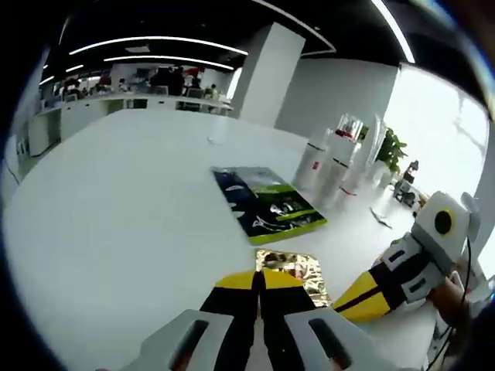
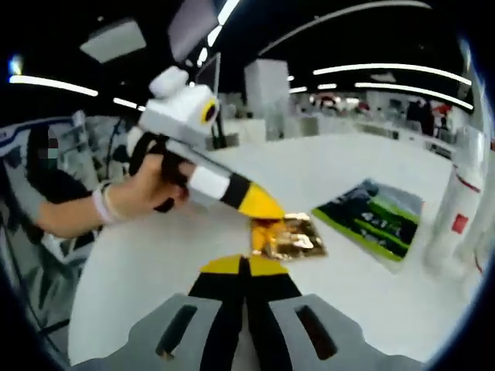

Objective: Arrange the skincare products in the storage area until every visible bottle or jar stands upright without overlapping.

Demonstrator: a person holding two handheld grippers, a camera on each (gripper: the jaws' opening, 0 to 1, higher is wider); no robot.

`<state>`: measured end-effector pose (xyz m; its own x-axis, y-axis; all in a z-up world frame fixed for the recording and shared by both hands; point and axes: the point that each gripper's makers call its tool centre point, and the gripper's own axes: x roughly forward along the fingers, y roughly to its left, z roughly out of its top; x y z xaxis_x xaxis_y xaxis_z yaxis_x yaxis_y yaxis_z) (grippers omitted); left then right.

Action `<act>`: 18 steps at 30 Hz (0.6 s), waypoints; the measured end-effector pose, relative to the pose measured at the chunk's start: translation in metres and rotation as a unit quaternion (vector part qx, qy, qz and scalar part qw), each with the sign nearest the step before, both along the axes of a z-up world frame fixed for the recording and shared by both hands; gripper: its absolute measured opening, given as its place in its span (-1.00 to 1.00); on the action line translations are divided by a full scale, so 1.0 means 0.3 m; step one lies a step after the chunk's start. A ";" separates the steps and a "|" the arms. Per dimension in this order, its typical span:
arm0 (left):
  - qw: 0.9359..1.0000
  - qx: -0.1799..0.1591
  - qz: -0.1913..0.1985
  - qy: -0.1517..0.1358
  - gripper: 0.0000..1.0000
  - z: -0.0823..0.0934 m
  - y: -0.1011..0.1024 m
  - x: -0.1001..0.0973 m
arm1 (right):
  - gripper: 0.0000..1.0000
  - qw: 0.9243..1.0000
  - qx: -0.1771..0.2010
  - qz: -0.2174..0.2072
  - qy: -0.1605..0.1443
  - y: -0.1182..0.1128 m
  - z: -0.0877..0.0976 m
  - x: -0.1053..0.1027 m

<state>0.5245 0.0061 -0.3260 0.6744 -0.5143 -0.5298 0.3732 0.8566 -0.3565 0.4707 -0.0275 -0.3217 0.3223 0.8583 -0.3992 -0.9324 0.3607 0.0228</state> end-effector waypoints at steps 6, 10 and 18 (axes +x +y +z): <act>1.000 0.013 0.002 0.004 -0.99 0.001 -0.002 -0.031 | -1.00 1.000 0.001 -0.012 -0.006 -0.005 0.000 0.013; 1.000 0.015 0.002 0.006 -0.99 0.002 0.004 -0.028 | -1.00 1.000 0.001 -0.023 -0.006 -0.017 0.002 0.021; 1.000 0.014 0.001 0.008 -0.99 0.005 0.005 -0.033 | -1.00 0.999 0.006 -0.035 -0.002 -0.034 0.012 0.028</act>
